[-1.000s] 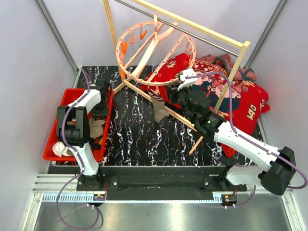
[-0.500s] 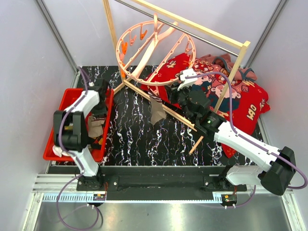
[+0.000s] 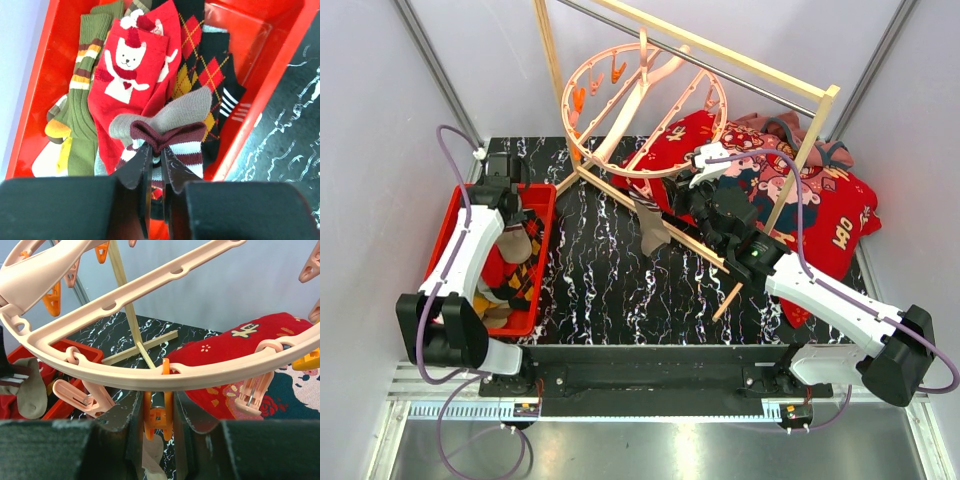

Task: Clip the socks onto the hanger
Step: Pick up the sock from the bin.

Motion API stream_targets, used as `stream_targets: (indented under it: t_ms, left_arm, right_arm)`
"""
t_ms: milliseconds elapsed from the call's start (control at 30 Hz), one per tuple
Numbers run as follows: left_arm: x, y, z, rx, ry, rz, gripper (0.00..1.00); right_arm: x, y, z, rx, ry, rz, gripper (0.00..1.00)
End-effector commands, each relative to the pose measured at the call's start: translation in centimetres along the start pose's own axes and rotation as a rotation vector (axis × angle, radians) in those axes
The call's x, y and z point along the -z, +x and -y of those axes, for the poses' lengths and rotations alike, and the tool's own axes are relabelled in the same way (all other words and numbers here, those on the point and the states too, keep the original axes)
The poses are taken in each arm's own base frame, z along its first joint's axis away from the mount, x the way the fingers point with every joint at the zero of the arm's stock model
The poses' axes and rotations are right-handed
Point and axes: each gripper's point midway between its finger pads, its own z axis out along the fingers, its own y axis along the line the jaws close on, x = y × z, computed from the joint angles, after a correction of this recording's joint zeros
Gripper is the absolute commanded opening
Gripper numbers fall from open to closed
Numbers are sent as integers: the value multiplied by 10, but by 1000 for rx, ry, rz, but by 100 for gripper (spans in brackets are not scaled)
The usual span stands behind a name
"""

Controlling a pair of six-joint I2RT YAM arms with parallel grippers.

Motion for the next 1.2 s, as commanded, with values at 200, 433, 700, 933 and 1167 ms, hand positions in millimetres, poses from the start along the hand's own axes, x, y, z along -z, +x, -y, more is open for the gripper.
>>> stream_targets:
  t_ms: [200,433,700,933,1167]
  left_arm:
    - [-79,21,4,61,-35,-87,17]
    - [-91,36,6,35,-47,-137,23]
    - [-82,31,3,40,-36,-109,12]
    - [-59,20,-5,61,-31,-43,0]
    - [-19,-8,-13,114,10,83,1]
  right_arm:
    - [2,-20,5,-35,12,59,11]
    - [4,-21,4,-36,7,63,10]
    - [4,-23,4,-38,5,65,11]
    - [4,-23,3,-37,1,66,11]
    - [2,-23,1,-37,-5,64,11]
